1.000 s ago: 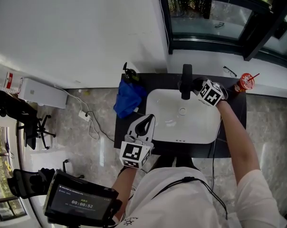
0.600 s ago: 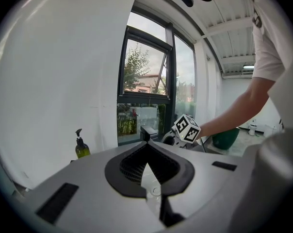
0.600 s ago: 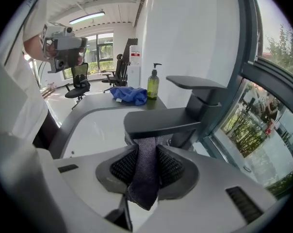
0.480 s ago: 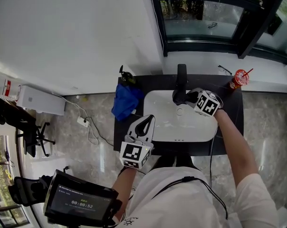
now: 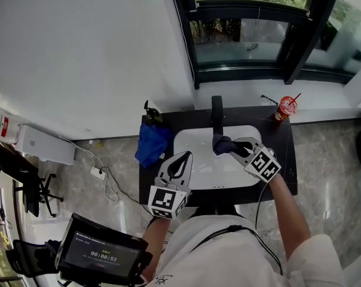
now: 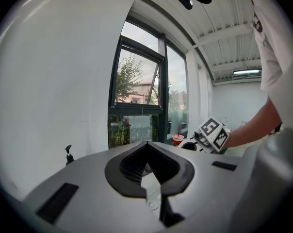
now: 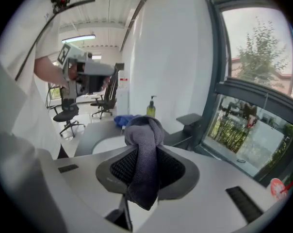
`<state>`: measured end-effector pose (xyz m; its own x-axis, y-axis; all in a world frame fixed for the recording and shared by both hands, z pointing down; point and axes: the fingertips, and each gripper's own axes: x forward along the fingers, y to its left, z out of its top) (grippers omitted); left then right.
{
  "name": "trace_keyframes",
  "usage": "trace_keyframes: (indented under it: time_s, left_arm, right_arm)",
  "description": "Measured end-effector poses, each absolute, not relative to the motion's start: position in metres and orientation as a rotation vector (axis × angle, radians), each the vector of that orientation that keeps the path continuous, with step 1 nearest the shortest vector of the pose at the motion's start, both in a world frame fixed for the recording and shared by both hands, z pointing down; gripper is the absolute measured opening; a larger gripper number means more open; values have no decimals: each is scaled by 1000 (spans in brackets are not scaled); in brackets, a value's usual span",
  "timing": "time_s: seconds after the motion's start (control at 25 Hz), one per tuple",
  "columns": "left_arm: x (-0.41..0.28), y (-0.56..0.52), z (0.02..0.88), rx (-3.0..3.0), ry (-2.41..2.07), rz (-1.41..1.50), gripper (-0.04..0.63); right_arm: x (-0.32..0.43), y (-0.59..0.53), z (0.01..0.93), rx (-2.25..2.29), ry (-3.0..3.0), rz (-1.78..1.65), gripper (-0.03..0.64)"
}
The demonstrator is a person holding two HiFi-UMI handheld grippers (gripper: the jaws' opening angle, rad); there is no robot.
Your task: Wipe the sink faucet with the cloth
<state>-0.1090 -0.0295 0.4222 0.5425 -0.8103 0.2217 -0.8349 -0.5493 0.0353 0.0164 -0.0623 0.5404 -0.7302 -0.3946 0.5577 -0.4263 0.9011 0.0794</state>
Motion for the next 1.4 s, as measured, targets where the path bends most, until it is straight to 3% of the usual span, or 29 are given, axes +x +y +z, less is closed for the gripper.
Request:
trace_keyframes:
  time_s: [0.44,1.4]
  left_arm:
    - [-97,-36,370,2774,-1359,126,-6]
    - [-77,38,359,2867,-1261,86,-6]
  right_arm:
    - [62,-16,375,1130,-2713,-21,110]
    - [63,107,339,1311,-2770,2,110]
